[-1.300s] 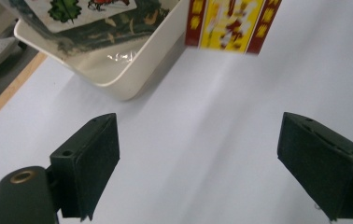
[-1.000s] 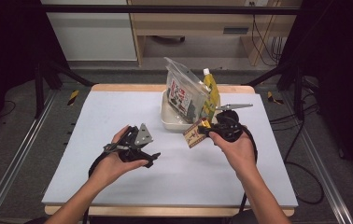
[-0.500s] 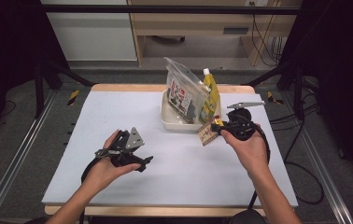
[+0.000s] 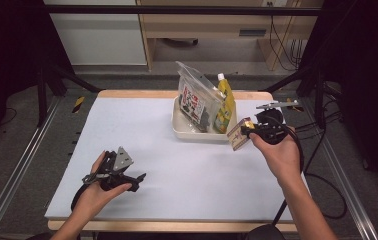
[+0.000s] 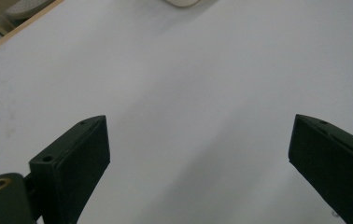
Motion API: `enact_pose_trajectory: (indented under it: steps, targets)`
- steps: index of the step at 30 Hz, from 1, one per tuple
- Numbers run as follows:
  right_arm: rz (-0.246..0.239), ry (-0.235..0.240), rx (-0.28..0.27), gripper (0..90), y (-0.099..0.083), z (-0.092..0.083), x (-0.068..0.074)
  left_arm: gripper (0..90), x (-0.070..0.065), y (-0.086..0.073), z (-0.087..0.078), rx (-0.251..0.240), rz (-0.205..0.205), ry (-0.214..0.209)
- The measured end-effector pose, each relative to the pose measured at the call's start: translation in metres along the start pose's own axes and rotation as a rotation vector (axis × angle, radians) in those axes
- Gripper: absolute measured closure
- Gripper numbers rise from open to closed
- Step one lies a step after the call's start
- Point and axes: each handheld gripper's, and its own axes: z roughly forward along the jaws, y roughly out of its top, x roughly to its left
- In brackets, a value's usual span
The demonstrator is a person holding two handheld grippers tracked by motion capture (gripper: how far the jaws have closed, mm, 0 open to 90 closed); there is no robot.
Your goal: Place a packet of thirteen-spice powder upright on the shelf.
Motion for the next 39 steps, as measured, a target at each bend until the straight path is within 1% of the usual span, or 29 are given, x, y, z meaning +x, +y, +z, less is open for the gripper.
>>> enact_pose_trajectory:
  steps: [4, 6, 7, 8, 9, 11, 15, 18, 23, 25, 26, 29, 31, 32, 33, 36, 37, 38, 39]
  targets:
    - [0.008, -0.035, 0.007, 67.9, 0.008, -0.003, -0.005, 5.3, 0.006, -0.009, -0.004, -0.012, -0.042, 0.016]
    - [0.01, -0.058, 0.008, 67.9, 0.015, -0.003, -0.007, 5.4, 0.009, -0.012, -0.007, -0.011, -0.044, 0.023]
    - [0.015, -0.068, 0.011, 67.9, 0.018, -0.002, -0.009, 5.6, 0.01, -0.013, -0.008, -0.016, -0.052, 0.025]
    - [0.021, -0.073, 0.011, 67.9, 0.021, -0.002, -0.01, 5.6, 0.011, -0.015, -0.009, -0.028, -0.069, 0.032]
    - [0.025, -0.08, 0.012, 67.9, 0.025, -0.001, -0.012, 5.6, 0.012, -0.016, -0.01, -0.027, -0.07, 0.034]
    - [0.032, -0.089, 0.015, 67.9, 0.03, 0.001, -0.014, 5.7, 0.013, -0.018, -0.01, -0.043, -0.09, 0.044]
    - [0.051, -0.107, 0.022, 67.9, 0.042, 0.005, -0.019, 6.0, 0.014, -0.022, -0.008, -0.036, -0.091, 0.049]
    - [0.076, -0.116, 0.027, 67.9, 0.051, 0.009, -0.023, 6.0, 0.015, -0.023, -0.007, -0.032, -0.098, 0.046]
    - [0.106, -0.129, 0.037, 67.9, 0.066, 0.022, -0.027, 6.0, 0.017, -0.025, -0.005, -0.024, -0.1, 0.047]
    - [0.113, -0.135, 0.044, 67.9, 0.073, 0.029, -0.027, 6.1, 0.016, -0.026, -0.004, -0.018, -0.099, 0.044]
    - [0.119, -0.138, 0.047, 67.9, 0.077, 0.032, -0.026, 6.1, 0.015, -0.026, -0.002, -0.023, -0.107, 0.044]
    - [0.13, -0.145, 0.056, 67.9, 0.085, 0.043, -0.024, 6.1, 0.014, -0.026, -0.001, -0.005, -0.094, 0.037]
    - [0.143, -0.145, 0.06, 67.9, 0.091, 0.049, -0.023, 6.1, 0.012, -0.026, 0.0, -0.01, -0.098, 0.033]
    - [0.146, -0.144, 0.057, 67.9, 0.092, 0.051, -0.023, 6.1, 0.012, -0.026, 0.001, -0.002, -0.092, 0.029]
    - [0.156, -0.138, 0.057, 67.9, 0.094, 0.054, -0.023, 6.1, 0.011, -0.027, 0.002, -0.004, -0.094, 0.028]
    - [0.167, -0.133, 0.057, 67.9, 0.097, 0.059, -0.022, 6.1, 0.01, -0.027, 0.003, 0.007, -0.083, 0.024]
    - [0.165, -0.136, 0.057, 67.9, 0.098, 0.061, -0.022, 6.1, 0.009, -0.026, 0.004, 0.007, -0.086, 0.02]
    - [0.172, -0.137, 0.059, 67.9, 0.099, 0.062, -0.021, 6.2, 0.009, -0.026, 0.004, 0.013, -0.075, 0.02]
    - [0.176, -0.137, 0.059, 67.9, 0.099, 0.064, -0.021, 6.3, 0.008, -0.026, 0.004, 0.013, -0.075, 0.017]
